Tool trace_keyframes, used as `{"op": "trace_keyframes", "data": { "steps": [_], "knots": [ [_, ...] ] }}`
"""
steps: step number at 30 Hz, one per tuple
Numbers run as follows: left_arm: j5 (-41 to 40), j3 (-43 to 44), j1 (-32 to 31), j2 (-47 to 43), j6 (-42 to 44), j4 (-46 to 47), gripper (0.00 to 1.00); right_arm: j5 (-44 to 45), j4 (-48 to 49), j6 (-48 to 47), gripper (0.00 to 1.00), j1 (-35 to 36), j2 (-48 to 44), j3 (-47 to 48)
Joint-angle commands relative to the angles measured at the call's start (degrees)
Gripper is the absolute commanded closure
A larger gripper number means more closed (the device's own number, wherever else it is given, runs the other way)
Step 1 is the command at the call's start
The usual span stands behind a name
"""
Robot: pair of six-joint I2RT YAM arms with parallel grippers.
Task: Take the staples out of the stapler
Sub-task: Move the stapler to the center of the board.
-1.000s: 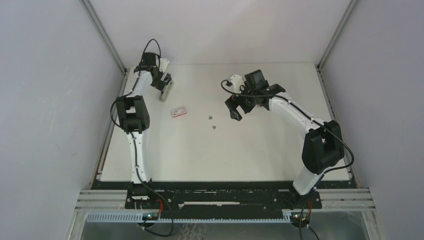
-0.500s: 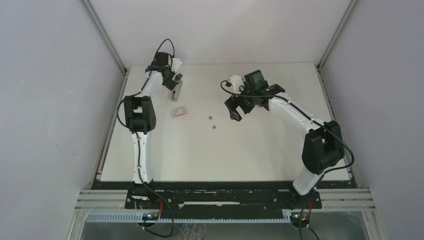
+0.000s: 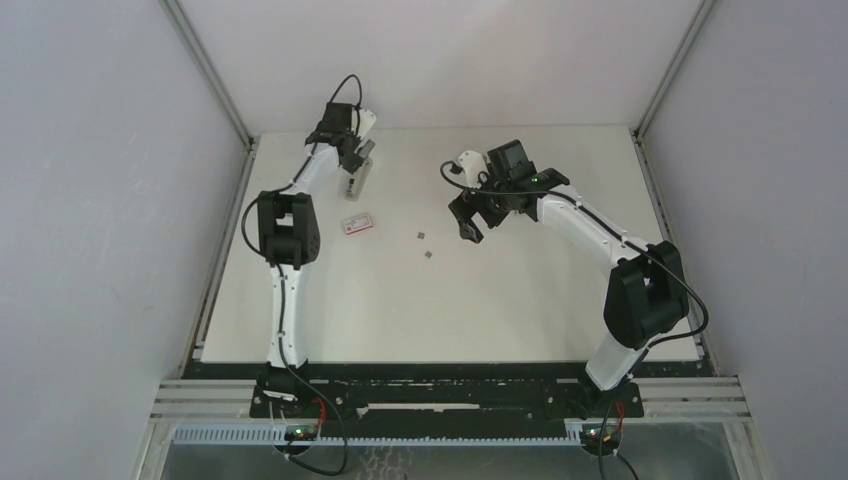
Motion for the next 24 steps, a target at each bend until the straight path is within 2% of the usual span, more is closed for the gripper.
{"op": "trace_keyframes", "data": {
  "steps": [1,12,24],
  "knots": [
    [3.6,-1.4,-1.3,-3.0,0.7,1.4,0.0,-0.2,0.8,-1.0,0.01,0.7,-2.9,0.1],
    [11.5,-3.2,-3.1,-5.0,0.7,-2.0,0.0,-0.4,0.8,-0.9,0.0,0.7,-3.2,0.1],
    [20.4,-8.5,-7.0,-11.1,-1.3,-4.4,0.0,-0.4,0.7,-1.1,0.0,0.7,-3.7,0.1]
  ]
}}
